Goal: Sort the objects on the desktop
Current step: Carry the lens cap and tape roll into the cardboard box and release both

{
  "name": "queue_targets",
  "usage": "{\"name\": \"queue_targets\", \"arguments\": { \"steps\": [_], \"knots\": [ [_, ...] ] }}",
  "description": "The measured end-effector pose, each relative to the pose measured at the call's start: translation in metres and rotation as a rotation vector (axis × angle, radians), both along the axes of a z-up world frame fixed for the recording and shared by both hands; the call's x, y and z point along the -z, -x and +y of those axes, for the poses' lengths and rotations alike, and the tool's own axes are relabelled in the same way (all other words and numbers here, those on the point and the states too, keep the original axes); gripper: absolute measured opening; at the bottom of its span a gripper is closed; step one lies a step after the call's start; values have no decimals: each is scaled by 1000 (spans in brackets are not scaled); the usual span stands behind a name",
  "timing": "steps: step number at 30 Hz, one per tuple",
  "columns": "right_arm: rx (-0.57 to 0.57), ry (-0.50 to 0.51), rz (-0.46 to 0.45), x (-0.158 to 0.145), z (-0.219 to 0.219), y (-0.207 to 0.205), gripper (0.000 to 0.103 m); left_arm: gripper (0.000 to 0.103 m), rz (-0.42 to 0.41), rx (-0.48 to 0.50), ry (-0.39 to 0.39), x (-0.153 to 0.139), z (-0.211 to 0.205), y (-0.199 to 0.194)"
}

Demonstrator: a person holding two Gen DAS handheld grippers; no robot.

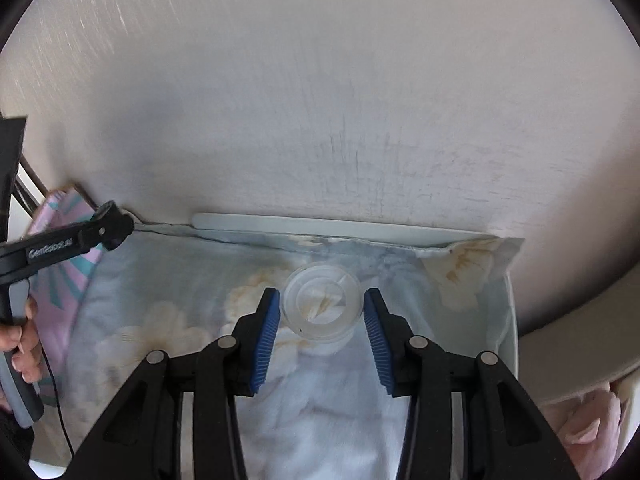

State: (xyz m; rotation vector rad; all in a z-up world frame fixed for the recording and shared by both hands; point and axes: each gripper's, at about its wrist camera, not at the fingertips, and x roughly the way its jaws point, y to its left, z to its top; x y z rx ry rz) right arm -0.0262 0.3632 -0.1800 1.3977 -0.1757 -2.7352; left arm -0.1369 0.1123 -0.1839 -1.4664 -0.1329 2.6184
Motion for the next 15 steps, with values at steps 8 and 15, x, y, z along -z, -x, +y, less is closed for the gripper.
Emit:
{"name": "queue_targets", "arguments": {
  "steps": [8,15],
  "knots": [
    [-11,9,-27,-28,-6,3,40,33,-21,14,-2,-39,-19,-47],
    [-34,-15,-48,-40,-38,6,40,33,-17,-37,-26,-64,-71,-63]
  ]
}}
